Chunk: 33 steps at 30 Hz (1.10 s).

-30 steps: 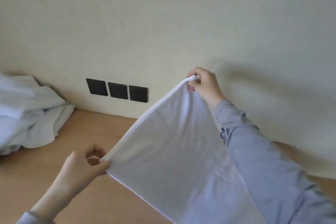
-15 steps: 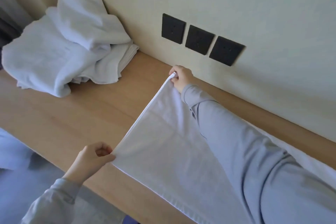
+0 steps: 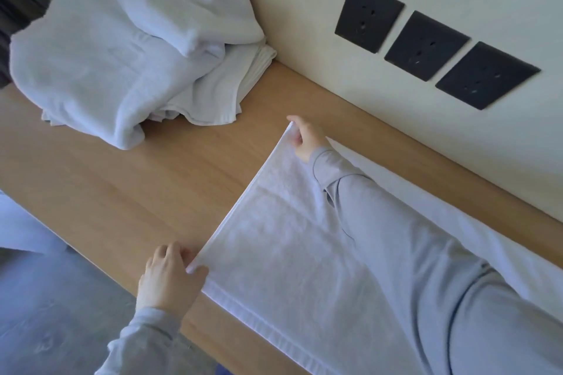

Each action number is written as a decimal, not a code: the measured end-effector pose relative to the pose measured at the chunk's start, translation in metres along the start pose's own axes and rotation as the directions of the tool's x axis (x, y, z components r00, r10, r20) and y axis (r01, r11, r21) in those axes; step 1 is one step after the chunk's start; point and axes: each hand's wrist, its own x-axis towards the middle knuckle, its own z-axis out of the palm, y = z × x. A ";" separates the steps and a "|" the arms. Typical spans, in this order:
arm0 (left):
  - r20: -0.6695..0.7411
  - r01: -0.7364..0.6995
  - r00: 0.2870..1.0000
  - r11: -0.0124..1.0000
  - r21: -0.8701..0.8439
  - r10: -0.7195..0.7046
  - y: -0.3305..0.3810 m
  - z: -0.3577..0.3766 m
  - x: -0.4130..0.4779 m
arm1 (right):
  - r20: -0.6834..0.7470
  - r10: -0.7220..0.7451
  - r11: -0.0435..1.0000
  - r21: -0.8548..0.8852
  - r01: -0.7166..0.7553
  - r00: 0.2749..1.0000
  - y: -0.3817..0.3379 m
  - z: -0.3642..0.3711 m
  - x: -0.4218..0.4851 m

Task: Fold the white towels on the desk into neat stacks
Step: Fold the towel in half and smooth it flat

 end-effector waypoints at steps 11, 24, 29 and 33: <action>0.130 -0.730 0.658 0.587 0.350 0.741 0.055 0.057 0.021 | 0.214 -0.653 0.665 -0.299 0.685 0.727 0.021 0.062 -0.108; 0.045 -0.712 0.657 0.600 0.365 0.752 0.043 0.069 0.032 | -0.005 -0.251 0.771 -0.606 0.197 0.968 0.050 0.014 -0.017; 0.046 -0.717 0.646 0.584 0.380 0.762 0.045 0.069 0.032 | 0.003 -0.465 0.809 -0.405 0.426 0.885 0.001 0.079 -0.113; 0.031 -0.707 0.655 0.598 0.377 0.755 0.043 0.068 0.031 | 0.091 -0.411 0.774 -0.491 0.400 0.907 0.056 0.060 -0.144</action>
